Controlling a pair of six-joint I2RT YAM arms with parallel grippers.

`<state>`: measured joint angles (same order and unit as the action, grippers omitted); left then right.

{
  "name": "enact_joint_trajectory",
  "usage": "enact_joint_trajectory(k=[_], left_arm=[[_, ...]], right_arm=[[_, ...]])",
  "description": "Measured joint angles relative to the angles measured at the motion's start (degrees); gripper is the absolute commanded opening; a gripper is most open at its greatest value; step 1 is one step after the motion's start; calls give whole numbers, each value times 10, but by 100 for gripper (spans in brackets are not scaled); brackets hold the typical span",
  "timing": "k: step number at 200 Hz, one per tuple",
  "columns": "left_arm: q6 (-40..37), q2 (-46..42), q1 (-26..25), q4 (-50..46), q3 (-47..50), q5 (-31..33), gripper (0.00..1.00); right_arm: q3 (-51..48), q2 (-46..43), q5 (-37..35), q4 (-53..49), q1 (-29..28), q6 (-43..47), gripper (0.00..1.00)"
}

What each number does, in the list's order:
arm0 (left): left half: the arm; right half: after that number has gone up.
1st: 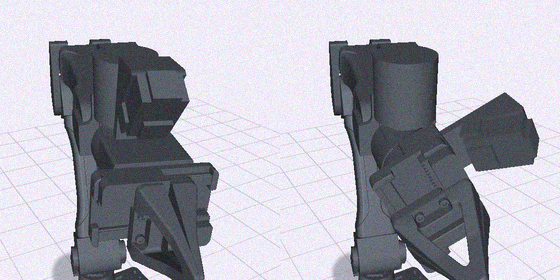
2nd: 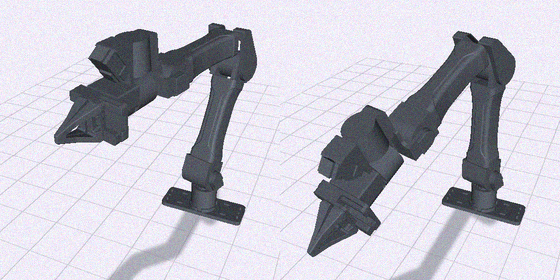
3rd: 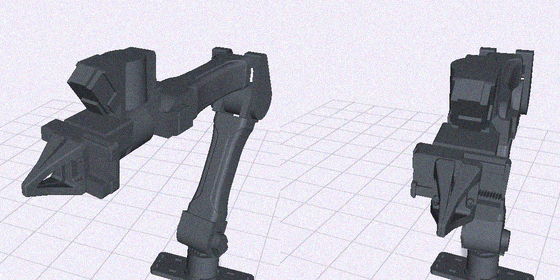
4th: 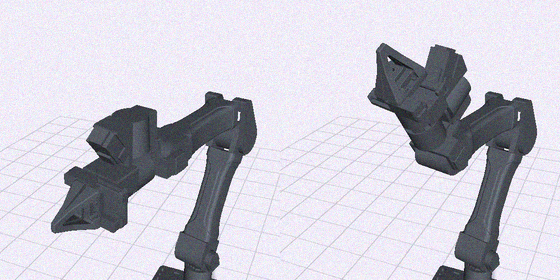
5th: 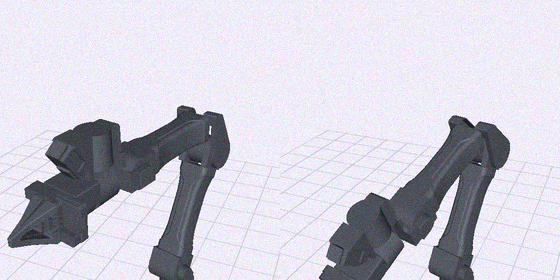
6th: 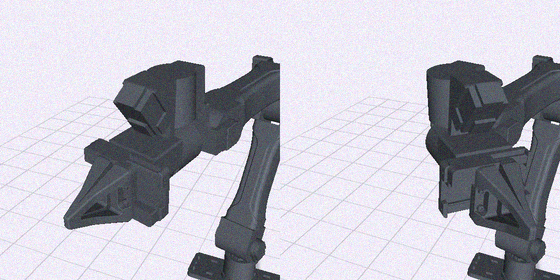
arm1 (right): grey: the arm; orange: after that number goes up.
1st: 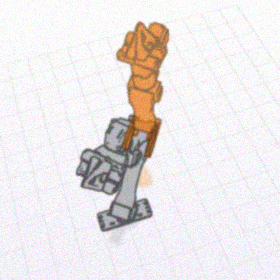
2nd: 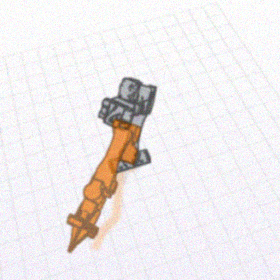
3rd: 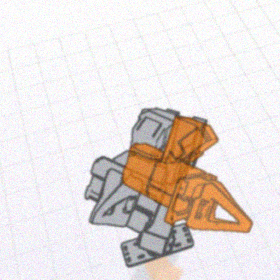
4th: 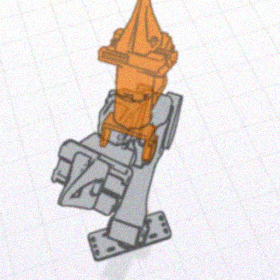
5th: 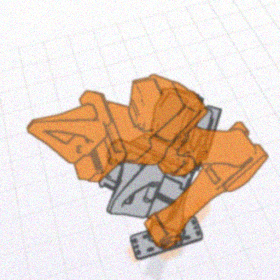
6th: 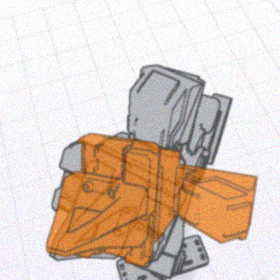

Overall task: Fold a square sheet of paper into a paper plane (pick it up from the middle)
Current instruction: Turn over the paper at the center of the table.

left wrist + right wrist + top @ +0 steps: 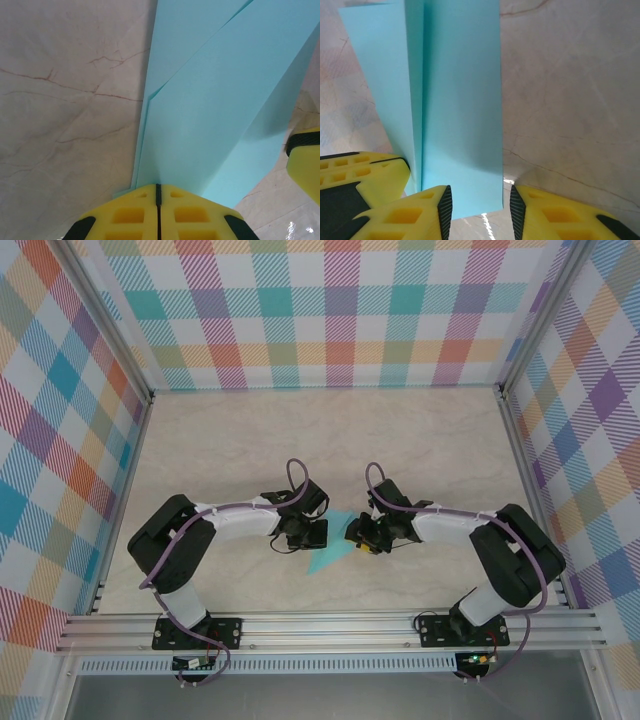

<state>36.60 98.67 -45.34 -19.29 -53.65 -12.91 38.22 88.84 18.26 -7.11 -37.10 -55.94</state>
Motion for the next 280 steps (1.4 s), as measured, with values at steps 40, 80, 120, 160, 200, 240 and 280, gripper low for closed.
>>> enact_joint_trajectory(k=[40, 80, 120, 160, 200, 240, 280], left_arm=[[0, 0, 0, 0, 0, -1, 7], [0, 1, 0, 0, 0, -1, 7], [2, 2, 0, 1, 0, -5, 7], [2, 2, 0, 1, 0, -6, 7], [2, 2, 0, 1, 0, -6, 7], [6, 2, 0, 2, 0, -8, 7], [11, 2, 1, 2, 0, -10, 7]], right_arm=[[0, 7, 10, 1, 5, -6, 33], [0, 8, 12, -2, 7, -6, 26], [5, 14, 13, 0, 3, -6, 29], [12, 18, 13, -4, 2, -6, 31], [12, 18, 15, -2, 2, -6, 33], [12, 20, 18, 2, 2, -7, 32], [12, 23, 20, 10, 1, -9, 31]])
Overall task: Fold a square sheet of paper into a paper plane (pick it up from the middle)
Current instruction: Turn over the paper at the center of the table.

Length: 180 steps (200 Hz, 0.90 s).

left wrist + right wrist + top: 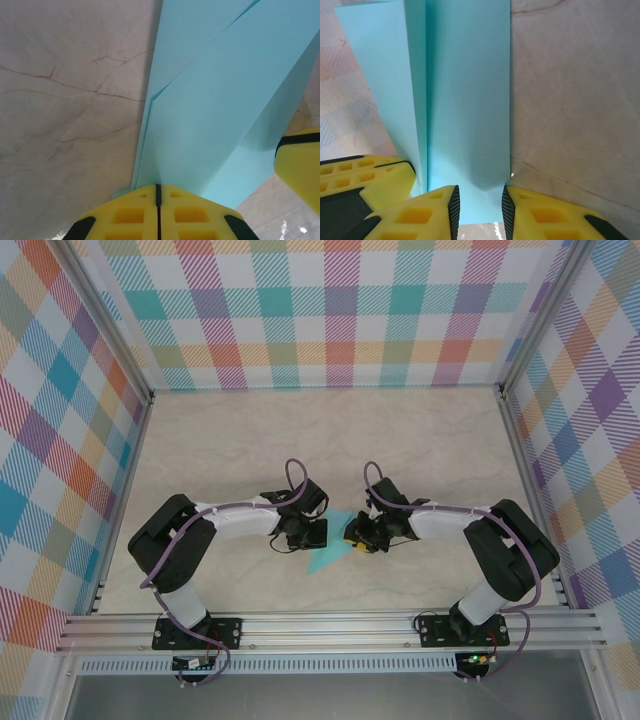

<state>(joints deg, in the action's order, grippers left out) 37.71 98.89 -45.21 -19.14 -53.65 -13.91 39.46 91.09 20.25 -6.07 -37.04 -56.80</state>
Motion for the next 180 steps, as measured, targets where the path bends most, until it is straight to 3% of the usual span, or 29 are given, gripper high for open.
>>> enact_joint_trajectory(k=[180], left_arm=[[4, 0, 12, 11, 3, -17, 7]], right_arm=[[64, 44, 8, 62, -8, 22, 44]])
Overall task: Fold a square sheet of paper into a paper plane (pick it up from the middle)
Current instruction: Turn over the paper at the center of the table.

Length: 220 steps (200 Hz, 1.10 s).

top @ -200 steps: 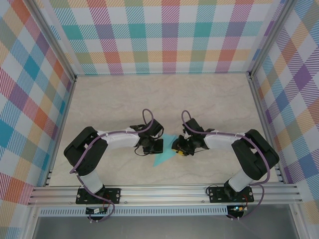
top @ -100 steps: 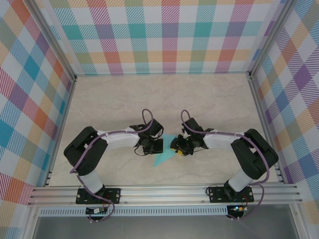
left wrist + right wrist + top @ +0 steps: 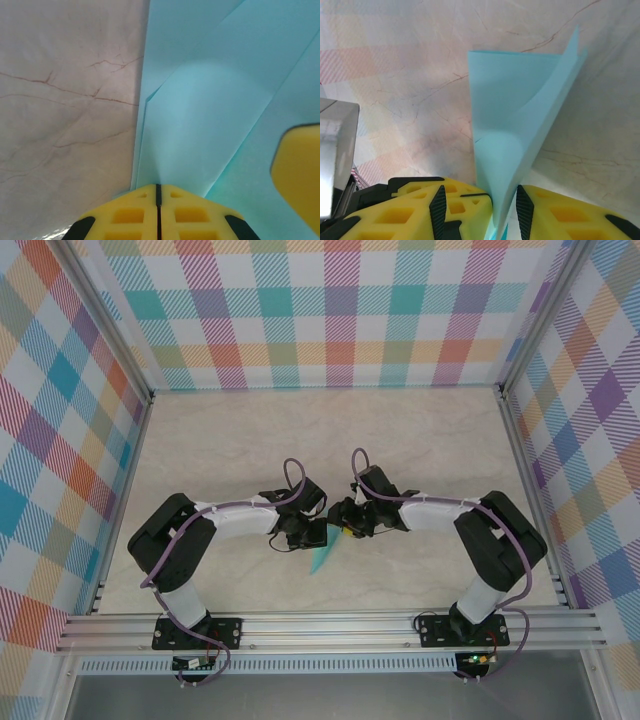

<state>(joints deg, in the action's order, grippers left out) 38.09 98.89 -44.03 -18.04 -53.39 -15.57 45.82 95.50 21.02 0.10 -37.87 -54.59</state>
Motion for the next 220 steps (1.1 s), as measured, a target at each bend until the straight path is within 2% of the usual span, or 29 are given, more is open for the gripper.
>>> enact_joint_trajectory(k=[76, 114, 143, 161, 191, 220], left_arm=[[3, -8, 1, 13, 12, 0, 9], [12, -24, 2, 26, 25, -3, 10], [15, -40, 4, 33, 32, -4, 11], [17, -54, 4, 34, 37, -4, 13], [26, -119, 4, 30, 53, 9, 21], [39, -225, 5, 5, 77, 62, 27]], right_arm=[[0, 17, 5, 0, 0, 1, 26], [0, 27, 7, 3, 0, 11, 27], [0, 37, 8, 3, 0, 24, 16], [1, 38, 12, 3, 0, 33, 13], [18, 32, 10, -24, 0, 61, 8], [59, -10, -16, -107, 0, 110, 8]])
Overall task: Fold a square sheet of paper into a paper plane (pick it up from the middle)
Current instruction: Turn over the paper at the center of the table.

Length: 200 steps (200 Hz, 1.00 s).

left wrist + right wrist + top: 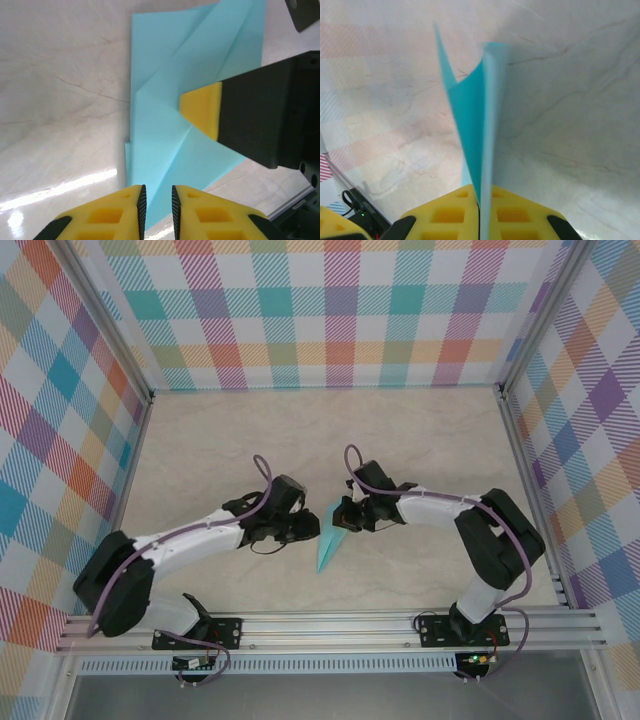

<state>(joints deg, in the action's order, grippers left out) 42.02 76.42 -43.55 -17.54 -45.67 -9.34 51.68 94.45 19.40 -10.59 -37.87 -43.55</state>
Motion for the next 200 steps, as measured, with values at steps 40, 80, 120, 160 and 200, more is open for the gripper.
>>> enact_joint_trajectory(k=[40, 80, 120, 160, 200], left_arm=[[30, -106, 11, -45, 48, 76, 32], [62, -170, 23, -81, 101, 117, 38], [81, -207, 29, -96, 120, 130, 40], [91, -218, 30, -96, 129, 135, 40], [103, -243, 30, -107, 138, 140, 43]], right_arm=[[143, -50, -119, -214, -12, 101, 9], [331, -1, -358, -465, -77, 150, 7], [403, 132, -477, -601, -120, 145, 7], [487, 282, -502, -657, -163, 111, 16], [539, 341, -433, -643, -193, 83, 27]])
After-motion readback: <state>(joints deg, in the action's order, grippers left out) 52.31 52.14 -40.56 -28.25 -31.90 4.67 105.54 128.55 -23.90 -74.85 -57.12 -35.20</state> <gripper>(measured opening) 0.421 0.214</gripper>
